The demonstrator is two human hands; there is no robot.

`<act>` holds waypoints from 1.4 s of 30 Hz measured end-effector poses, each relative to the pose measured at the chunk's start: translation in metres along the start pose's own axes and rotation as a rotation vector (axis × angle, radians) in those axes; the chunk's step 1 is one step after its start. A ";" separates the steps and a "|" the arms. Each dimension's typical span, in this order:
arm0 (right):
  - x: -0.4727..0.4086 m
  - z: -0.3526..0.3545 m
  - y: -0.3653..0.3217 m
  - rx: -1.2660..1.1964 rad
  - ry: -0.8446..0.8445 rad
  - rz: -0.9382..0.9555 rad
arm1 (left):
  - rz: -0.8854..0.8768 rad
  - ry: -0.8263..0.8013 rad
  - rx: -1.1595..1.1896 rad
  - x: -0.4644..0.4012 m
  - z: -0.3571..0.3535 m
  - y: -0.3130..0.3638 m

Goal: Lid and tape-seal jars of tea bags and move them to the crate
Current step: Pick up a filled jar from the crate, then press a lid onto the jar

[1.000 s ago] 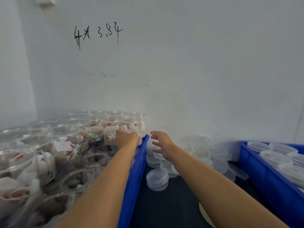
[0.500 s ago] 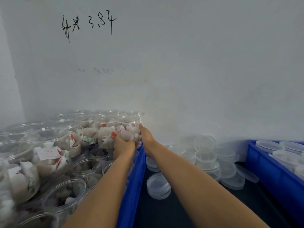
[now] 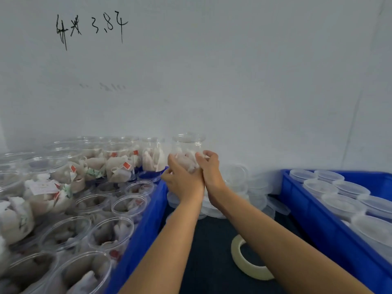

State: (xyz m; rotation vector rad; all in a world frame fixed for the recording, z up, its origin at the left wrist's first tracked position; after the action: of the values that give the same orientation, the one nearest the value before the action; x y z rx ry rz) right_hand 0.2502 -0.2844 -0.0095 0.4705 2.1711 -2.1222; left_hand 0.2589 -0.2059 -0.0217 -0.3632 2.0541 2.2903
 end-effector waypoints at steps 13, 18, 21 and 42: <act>0.130 0.061 0.072 0.078 -0.023 0.029 | -0.040 -0.192 0.012 0.108 -0.018 -0.087; 0.145 0.060 0.103 0.089 -0.016 0.007 | 0.058 -0.294 -0.001 0.112 -0.017 -0.115; 0.151 0.061 0.114 0.035 -0.001 0.010 | 0.074 -0.380 -0.007 0.109 -0.018 -0.124; 0.045 0.131 0.124 0.322 0.377 -0.073 | 0.023 -0.435 0.349 0.083 -0.001 -0.142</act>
State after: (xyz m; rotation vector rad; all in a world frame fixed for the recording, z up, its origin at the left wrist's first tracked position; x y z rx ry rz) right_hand 0.2185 -0.4057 -0.1465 0.8937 2.0381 -2.6204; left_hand 0.2055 -0.2002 -0.1770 0.1626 2.1567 1.7621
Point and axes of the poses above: each hand's wrist, its own x-axis away from the middle knuckle, its own z-axis out of the back of the hand, y = z × x, the point moved 5 cm from there along -x, towards the middle knuckle, and after that the axes turned 9 degrees about -y, right-handed, at the moved point
